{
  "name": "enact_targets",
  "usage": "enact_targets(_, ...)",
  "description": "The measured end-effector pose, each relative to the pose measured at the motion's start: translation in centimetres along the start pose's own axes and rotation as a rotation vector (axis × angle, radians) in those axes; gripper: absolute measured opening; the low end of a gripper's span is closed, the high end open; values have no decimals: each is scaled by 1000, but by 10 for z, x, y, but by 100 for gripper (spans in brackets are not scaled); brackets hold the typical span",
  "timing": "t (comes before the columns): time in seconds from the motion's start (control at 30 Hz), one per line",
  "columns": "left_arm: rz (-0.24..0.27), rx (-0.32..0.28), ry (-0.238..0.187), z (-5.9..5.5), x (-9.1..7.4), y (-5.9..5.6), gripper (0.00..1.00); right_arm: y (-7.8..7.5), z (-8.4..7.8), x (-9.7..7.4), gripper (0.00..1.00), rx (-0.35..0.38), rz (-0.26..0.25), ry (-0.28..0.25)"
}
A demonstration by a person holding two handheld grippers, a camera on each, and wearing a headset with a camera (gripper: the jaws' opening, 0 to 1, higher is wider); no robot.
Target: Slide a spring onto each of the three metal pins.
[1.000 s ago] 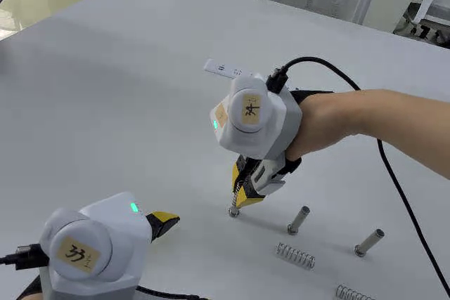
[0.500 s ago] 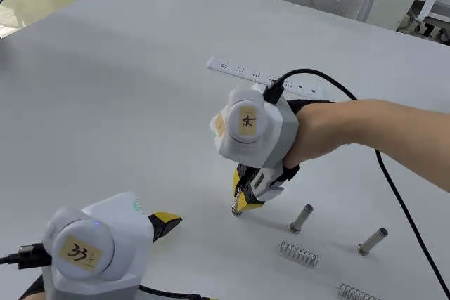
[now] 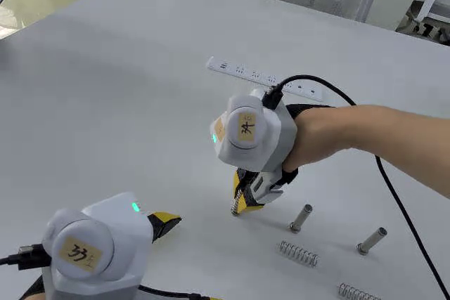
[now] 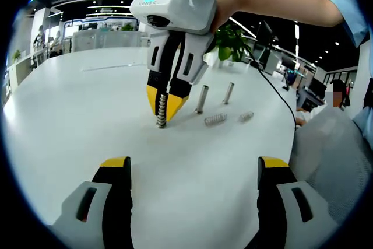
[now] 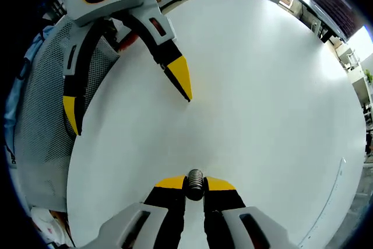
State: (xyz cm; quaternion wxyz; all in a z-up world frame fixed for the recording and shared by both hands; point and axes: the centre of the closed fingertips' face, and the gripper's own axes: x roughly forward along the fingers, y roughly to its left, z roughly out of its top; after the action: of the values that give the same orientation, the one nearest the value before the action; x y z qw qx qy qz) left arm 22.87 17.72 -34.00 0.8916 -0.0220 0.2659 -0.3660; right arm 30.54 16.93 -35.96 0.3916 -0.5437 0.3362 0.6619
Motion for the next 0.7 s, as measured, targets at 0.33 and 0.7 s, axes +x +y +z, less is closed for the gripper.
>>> enact_targets(0.33,5,3,-4,2,-2,0,88,0,6,1,20,49,9,-36)
enact_targets(0.7,10,14,-14,7,-3,1,88,1,4,-1,57,45,-8,-72)
